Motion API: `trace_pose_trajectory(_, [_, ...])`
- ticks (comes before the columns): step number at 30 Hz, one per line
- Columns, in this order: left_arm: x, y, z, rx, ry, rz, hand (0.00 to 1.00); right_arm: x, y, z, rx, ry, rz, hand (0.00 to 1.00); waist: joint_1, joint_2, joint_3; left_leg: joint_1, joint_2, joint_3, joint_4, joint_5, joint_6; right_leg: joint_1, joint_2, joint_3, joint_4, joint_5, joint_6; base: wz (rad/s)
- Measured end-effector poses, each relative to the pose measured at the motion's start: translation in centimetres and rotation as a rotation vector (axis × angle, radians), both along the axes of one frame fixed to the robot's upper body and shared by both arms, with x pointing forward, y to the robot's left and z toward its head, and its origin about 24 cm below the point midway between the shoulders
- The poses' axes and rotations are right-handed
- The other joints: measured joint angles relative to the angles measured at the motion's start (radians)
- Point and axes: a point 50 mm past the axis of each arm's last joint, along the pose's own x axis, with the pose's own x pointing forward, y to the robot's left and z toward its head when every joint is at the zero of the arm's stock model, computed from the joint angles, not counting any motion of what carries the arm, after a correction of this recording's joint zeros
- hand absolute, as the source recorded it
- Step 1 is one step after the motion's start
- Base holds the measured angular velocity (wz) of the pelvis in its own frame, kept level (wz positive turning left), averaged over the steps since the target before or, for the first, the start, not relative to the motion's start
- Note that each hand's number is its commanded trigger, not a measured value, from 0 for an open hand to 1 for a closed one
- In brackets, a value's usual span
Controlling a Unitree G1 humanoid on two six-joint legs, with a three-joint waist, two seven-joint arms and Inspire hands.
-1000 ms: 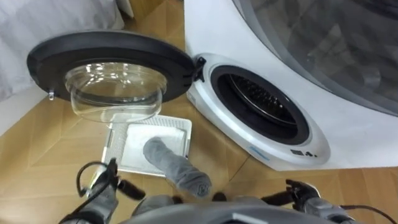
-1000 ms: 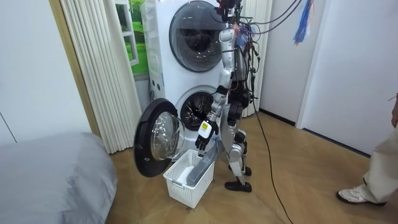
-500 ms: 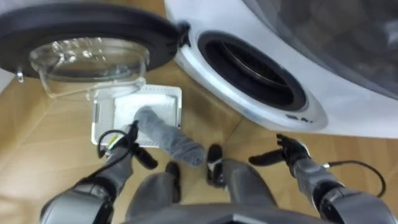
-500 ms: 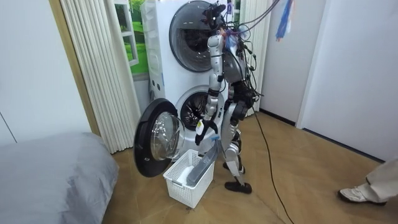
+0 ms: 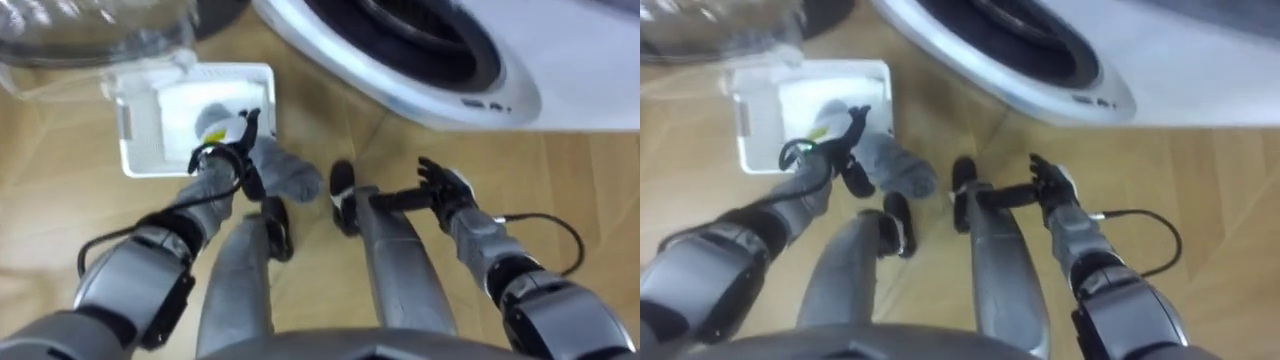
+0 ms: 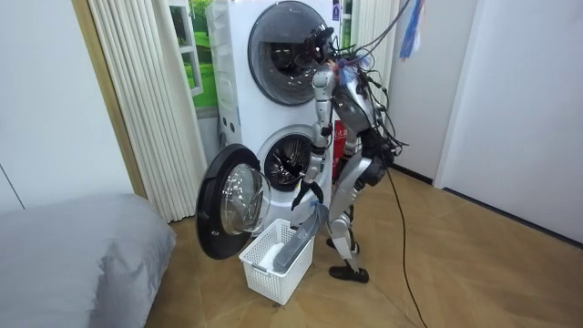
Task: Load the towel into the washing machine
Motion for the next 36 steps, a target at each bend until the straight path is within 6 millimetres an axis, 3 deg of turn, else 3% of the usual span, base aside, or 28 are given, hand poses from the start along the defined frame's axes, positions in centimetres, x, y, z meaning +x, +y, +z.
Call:
trace_pose_trajectory(8, [1.4,-0.5,1.4,0.083,-0.060,-0.088,0.00,2.1,2.0,1.7,0.086,-0.117,0.070,0.00,-0.046,-0.001,-0.0004,-0.182,0.031,0.011,0.140,-0.015,-0.007,-0.177,0.010,0.000,0.108,0.004,-0.008,-0.04])
trace_pose_trajectory(20, [2.9,-0.8,2.9,0.174,-0.131,-0.178,0.00,3.9,4.0,3.3,0.167,-0.187,0.162,0.00,-0.093,-0.002,-0.0009,-0.312,0.056,-0.008,0.231,-0.042,-0.032,-0.300,0.036,-0.011,0.176,0.003,-0.050,-0.03])
trace_pose_trajectory(21, [2.9,-0.8,2.9,0.175,-0.131,-0.181,0.47,4.0,4.0,3.4,0.174,-0.188,0.162,0.00,-0.095,-0.002,-0.0009,-0.318,0.058,-0.009,0.234,-0.043,-0.032,-0.305,0.037,-0.011,0.178,0.002,-0.050,-0.04])
trace_pose_trajectory(23, [2.8,-0.8,2.8,0.190,-0.128,-0.195,0.67,4.1,4.2,3.5,0.201,-0.192,0.158,0.00,-0.096,-0.002,-0.0007,-0.336,0.069,-0.006,0.250,-0.052,-0.029,-0.323,0.040,-0.014,0.191,-0.002,-0.052,-0.04])
trace_pose_trajectory(24, [2.8,-0.8,2.8,0.203,-0.126,-0.207,1.00,4.3,4.3,3.7,0.205,-0.198,0.160,0.00,-0.097,-0.002,-0.0006,-0.345,0.070,-0.006,0.258,-0.055,-0.028,-0.333,0.039,-0.014,0.198,-0.004,-0.053,0.00])
trace_pose_trajectory(36, [3.0,0.5,2.7,0.331,0.022,-0.312,1.00,6.3,5.3,5.3,0.198,-0.240,0.225,0.00,-0.102,-0.022,0.0089,-0.410,0.070,-0.007,0.284,-0.066,-0.023,-0.398,0.035,-0.017,0.227,-0.016,-0.054,0.01])
